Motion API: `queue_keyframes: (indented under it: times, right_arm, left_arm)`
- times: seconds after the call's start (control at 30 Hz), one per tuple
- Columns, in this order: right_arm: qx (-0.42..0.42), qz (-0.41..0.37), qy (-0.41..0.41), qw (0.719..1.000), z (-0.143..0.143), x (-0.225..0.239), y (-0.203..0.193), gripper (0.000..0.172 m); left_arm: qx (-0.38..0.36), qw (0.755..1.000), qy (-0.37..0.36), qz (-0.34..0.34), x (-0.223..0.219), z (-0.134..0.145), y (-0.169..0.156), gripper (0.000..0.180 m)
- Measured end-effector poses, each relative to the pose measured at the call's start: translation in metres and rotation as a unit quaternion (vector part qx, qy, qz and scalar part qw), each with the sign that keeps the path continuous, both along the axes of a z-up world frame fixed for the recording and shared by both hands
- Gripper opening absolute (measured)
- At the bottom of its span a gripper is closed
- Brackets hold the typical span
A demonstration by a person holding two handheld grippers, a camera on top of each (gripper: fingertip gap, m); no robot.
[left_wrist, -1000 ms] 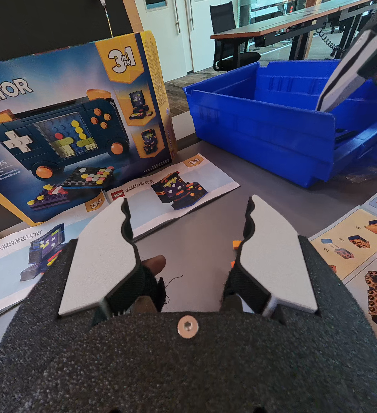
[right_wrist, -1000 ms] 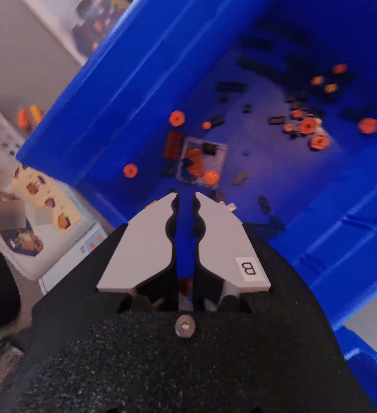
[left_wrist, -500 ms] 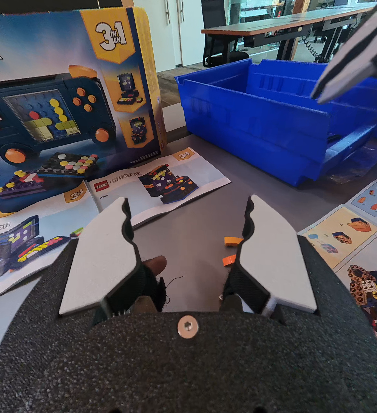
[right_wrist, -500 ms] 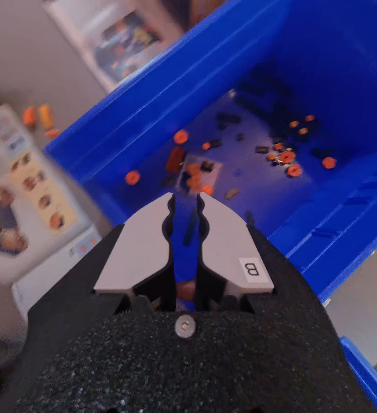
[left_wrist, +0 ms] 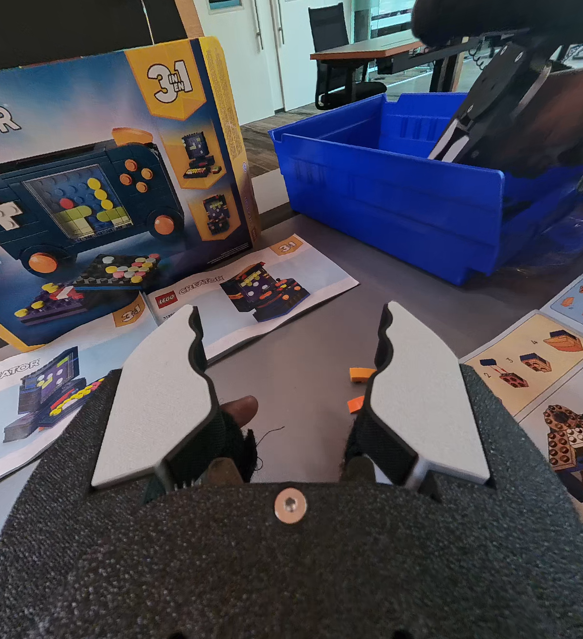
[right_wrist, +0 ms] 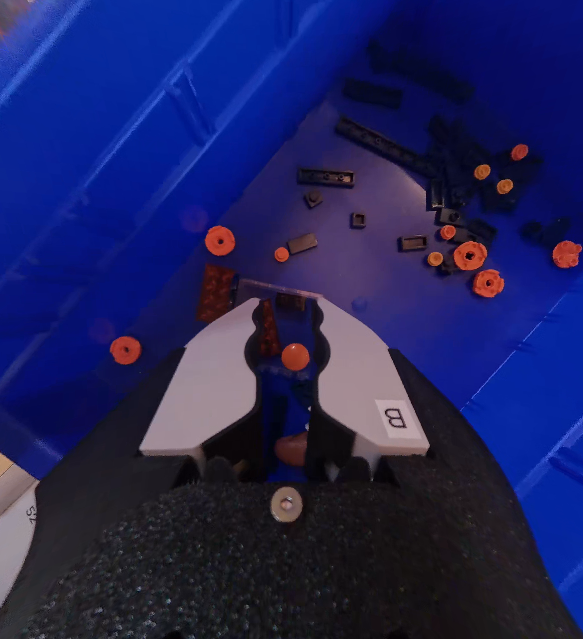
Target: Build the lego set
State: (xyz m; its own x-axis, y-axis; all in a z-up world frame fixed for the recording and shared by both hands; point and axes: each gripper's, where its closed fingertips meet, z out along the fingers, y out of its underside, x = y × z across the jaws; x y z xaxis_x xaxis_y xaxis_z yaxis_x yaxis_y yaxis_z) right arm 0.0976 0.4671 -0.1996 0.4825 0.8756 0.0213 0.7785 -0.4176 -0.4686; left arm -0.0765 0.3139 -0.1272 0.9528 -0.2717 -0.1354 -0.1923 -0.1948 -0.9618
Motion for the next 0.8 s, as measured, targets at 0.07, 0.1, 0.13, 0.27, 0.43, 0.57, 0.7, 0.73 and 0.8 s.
queue_keyframes:
  times: [0.07,0.1,0.13,0.27,0.43,0.57,0.7,0.73,0.8]
  right_arm:
    - [-0.006,0.007,0.01,1.0,-0.002,-0.003,-0.001,0.021]
    - [-0.003,0.01,0.013,1.0,-0.002,-0.004,-0.001,0.017]
    - [0.002,0.013,0.012,1.0,-0.001,-0.004,0.0,0.016]
    - [0.033,0.029,0.057,0.997,0.031,-0.008,-0.003,0.016]
    - [0.059,0.131,0.196,0.97,0.117,-0.043,-0.064,0.016]
    - [0.056,0.223,0.205,0.951,0.113,-0.073,-0.143,0.016]
    - [0.081,0.162,0.141,0.973,0.064,-0.081,-0.163,0.016]
    - [0.091,0.137,0.121,0.979,0.051,-0.08,-0.161,0.016]
    - [0.094,0.1,0.083,0.987,0.024,-0.077,-0.159,0.016]
  left_arm:
    - [0.0,1.0,0.003,0.0,0.0,-0.001,0.0,0.097]
    - [0.0,1.0,0.005,0.0,0.0,-0.001,0.0,0.097]
    - [0.0,1.0,0.007,0.001,0.0,-0.002,0.0,0.097]
    - [-0.002,1.0,0.007,0.01,-0.004,-0.004,0.002,0.097]
    - [0.01,0.999,-0.012,0.031,-0.013,0.0,0.005,0.096]
    - [0.023,0.999,-0.013,0.033,-0.013,0.006,0.004,0.095]
    - [0.039,0.999,-0.015,0.035,-0.014,0.014,0.002,0.095]
    - [0.04,0.998,-0.018,0.035,-0.015,0.015,0.002,0.095]
    - [0.043,0.998,-0.022,0.036,-0.016,0.017,0.002,0.095]
